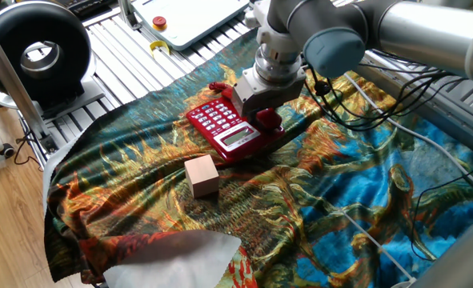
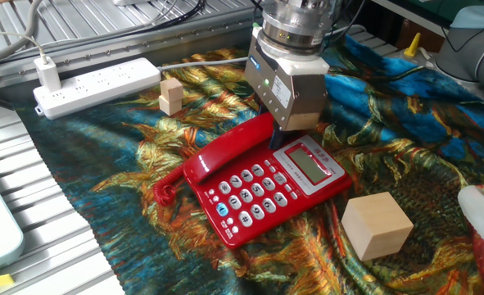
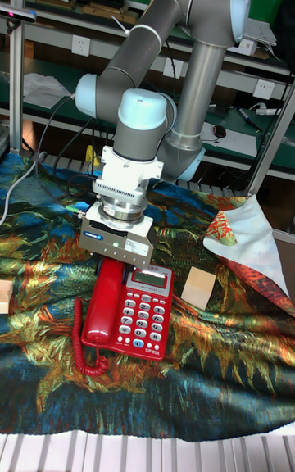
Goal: Place the handset of the telephone on the corresponding phone cradle
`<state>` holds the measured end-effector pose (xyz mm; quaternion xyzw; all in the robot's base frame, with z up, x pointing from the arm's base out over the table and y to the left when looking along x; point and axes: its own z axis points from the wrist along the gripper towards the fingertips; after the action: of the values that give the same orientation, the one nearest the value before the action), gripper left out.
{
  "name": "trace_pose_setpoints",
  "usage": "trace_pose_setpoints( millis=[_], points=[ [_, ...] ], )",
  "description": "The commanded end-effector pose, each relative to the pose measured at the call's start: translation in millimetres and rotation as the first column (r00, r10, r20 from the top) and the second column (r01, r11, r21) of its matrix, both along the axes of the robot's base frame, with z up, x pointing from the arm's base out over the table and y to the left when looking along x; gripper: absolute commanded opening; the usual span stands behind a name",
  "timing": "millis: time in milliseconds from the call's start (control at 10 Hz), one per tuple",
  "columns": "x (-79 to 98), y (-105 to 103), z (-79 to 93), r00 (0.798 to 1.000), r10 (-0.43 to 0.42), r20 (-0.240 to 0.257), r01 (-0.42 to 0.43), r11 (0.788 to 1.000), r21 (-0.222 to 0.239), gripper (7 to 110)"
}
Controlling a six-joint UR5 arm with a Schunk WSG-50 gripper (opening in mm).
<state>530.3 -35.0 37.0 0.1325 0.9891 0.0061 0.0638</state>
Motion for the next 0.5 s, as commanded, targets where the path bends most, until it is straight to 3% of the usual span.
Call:
trace_pose_setpoints(
  millis=[0, 300, 400],
  points=[
    [3.6, 1.6, 2.4, 1.0, -0.012, 0.007, 0.012, 1.0, 0.01, 22],
    [-3.4, -1.5, 0.1, 0.997, -0.078, -0.024, 0.078, 0.997, 0.001, 22],
    [-5.1, -1.1, 0.2, 0.996, -0.084, -0.031, 0.084, 0.996, 0.001, 7]
  ],
)
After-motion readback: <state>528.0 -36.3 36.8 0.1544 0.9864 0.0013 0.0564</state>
